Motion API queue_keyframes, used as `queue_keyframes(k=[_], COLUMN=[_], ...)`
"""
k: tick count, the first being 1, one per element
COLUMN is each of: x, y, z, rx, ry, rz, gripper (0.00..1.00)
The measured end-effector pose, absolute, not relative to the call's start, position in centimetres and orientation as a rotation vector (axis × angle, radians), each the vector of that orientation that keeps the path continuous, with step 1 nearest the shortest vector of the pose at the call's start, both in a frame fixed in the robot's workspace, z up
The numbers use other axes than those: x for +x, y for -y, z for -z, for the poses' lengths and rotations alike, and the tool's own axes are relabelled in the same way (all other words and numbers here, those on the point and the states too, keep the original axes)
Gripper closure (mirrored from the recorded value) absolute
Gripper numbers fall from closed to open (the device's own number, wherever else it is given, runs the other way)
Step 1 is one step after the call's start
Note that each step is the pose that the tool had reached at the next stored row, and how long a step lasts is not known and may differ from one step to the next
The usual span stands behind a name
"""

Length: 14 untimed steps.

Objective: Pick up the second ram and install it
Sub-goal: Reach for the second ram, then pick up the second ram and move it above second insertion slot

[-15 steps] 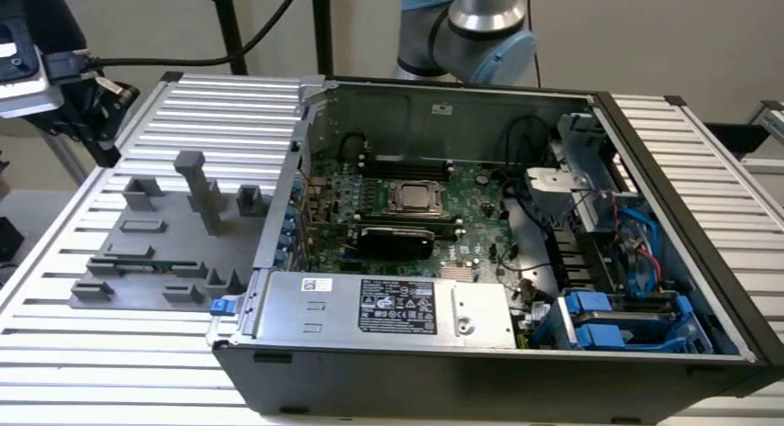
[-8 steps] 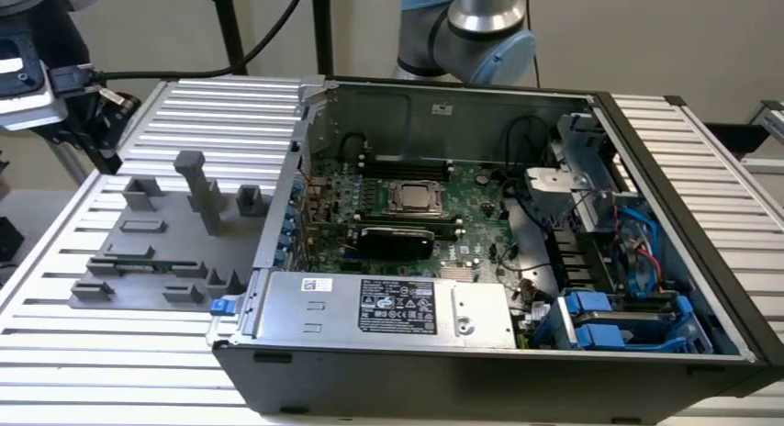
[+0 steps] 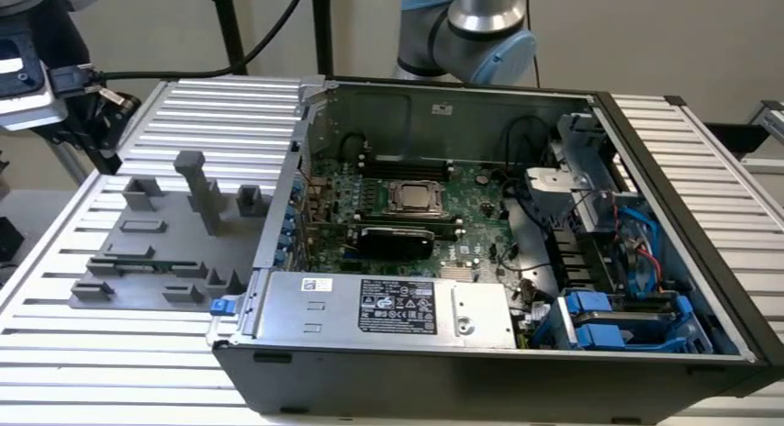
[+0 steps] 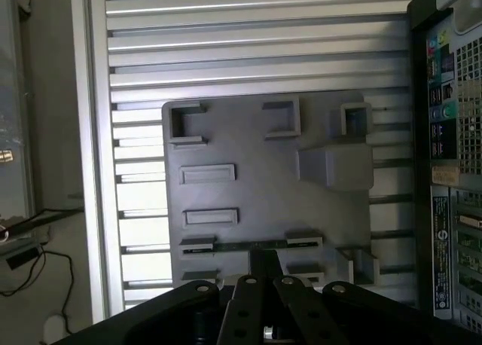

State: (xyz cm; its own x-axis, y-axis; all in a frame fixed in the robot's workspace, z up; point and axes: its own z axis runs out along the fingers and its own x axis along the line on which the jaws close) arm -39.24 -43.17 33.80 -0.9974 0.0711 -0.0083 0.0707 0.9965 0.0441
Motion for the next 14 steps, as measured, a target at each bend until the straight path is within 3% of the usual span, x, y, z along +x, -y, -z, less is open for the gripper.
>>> queue_keyframes(k=[14], x=[-39.26], y=[43.17], z=[-33.09], rx=[0.028], ry=[-3.135], rz=[-0.06], gripper=[1.0])
